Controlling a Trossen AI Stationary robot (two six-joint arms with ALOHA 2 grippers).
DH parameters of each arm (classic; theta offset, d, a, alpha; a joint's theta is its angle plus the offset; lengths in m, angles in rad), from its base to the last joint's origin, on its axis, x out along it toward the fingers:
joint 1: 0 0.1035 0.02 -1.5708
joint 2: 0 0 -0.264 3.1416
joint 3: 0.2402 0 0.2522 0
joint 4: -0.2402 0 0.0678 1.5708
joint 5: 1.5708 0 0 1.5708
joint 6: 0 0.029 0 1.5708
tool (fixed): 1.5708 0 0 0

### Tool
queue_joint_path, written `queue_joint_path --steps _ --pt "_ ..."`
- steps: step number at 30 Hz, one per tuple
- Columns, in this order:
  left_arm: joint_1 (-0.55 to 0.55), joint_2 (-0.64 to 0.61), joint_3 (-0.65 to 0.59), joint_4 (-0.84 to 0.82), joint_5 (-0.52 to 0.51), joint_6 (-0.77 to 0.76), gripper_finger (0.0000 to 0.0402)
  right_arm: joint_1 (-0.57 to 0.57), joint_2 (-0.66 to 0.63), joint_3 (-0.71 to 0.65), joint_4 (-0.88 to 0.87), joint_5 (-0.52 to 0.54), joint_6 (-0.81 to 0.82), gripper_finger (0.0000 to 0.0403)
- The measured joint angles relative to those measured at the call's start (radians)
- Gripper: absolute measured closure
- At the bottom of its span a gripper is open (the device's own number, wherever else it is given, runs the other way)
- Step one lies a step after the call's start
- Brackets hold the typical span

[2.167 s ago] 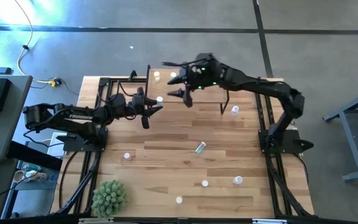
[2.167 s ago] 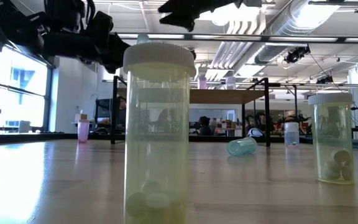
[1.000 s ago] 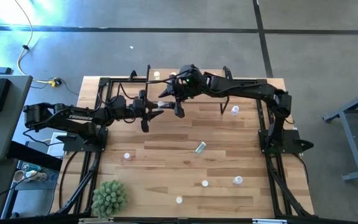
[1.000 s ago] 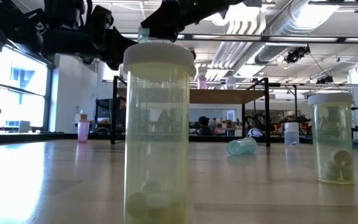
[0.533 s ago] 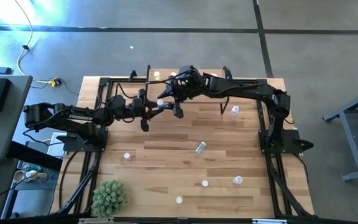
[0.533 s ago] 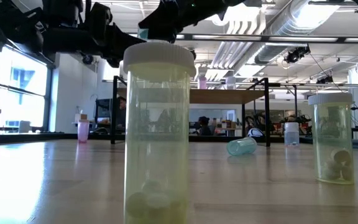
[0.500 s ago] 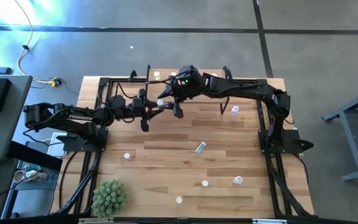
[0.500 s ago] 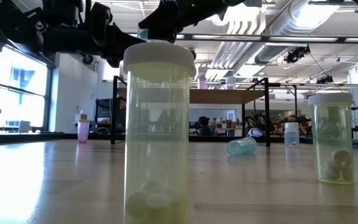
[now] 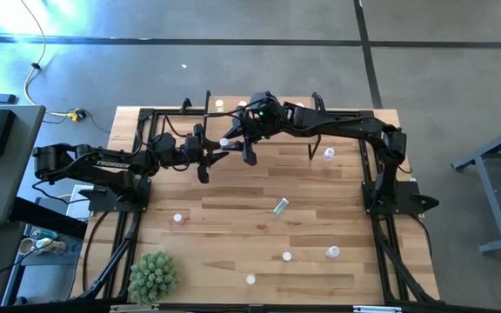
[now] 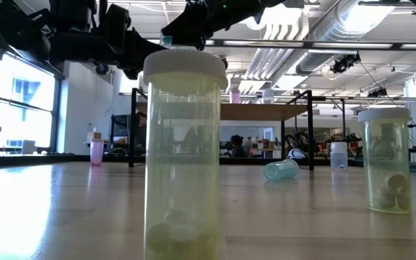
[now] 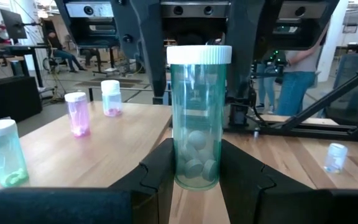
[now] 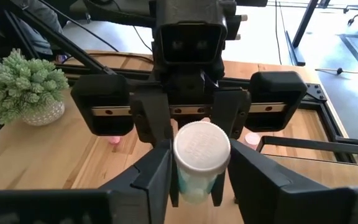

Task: Pick and place medicine bottles onto shelf by color
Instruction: Put the right blue pill bottle and align it with the other blue pill bottle on the shelf

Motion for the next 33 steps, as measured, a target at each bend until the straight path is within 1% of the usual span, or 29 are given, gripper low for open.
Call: queue_joint_path --steps 9,24,27,33 --pt "0.000 0.000 0.000 -0.003 0.000 -0.015 0.0305 0.000 0.000 0.000 -0.014 0.000 -0.004 0.0296" --pt "0.000 0.000 0.000 0.001 -0.001 -0.015 0.0302 0.000 0.000 0.000 -0.014 0.000 -0.004 0.0301" --pt "-0.001 0.000 0.000 0.000 -0.001 -0.015 0.0286 -0.001 0.000 0.000 -0.015 0.000 -0.003 0.0301" --pt "-0.004 0.000 0.000 -0.003 0.002 -0.015 0.0222 -0.001 0.002 0.000 -0.019 0.000 0.000 0.0301"
